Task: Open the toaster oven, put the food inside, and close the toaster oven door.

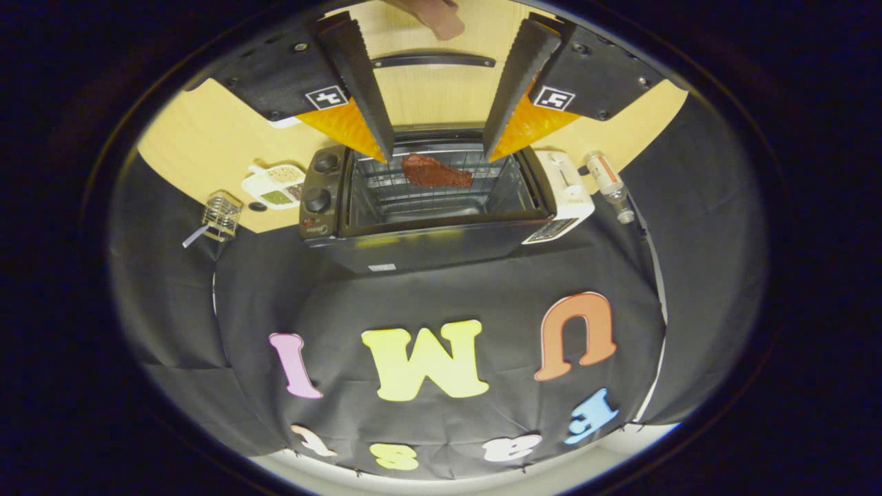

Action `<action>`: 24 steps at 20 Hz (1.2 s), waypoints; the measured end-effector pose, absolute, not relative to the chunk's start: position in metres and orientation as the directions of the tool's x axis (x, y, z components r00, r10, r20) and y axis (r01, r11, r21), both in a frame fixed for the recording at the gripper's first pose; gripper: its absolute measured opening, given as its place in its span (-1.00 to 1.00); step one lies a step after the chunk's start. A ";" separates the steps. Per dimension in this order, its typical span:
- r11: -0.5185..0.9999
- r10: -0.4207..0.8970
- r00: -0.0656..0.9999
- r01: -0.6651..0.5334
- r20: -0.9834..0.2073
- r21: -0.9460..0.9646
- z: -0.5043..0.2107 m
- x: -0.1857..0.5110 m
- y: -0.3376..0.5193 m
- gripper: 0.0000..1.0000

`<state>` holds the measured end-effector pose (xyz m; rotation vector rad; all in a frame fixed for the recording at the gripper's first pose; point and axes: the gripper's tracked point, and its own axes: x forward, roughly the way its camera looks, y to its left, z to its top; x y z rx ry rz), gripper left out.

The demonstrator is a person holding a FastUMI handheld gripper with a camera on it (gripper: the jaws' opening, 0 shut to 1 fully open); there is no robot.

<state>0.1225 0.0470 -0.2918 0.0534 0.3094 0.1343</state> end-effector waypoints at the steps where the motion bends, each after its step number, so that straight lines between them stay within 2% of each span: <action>1: 0.990 0.143 0.947 -0.130 -0.288 0.062 -0.281 0.111 0.047 0.66; 7: 0.992 0.106 0.984 -0.114 -0.144 -0.048 -0.188 0.027 0.023 0.66; 9: 0.990 0.132 0.989 -0.135 -0.065 -0.035 -0.154 0.005 0.022 0.72; 10: 0.991 0.123 0.992 -0.125 -0.039 -0.040 -0.149 0.001 0.015 0.82; 12: 0.994 0.098 0.994 -0.100 -0.039 -0.051 -0.153 0.002 0.007 0.86; 19: 0.972 0.179 0.916 -0.222 -0.360 -0.082 -0.287 0.027 0.043 0.93; 24: 0.977 0.145 0.824 -0.207 -0.547 -0.054 -0.377 0.050 0.051 0.93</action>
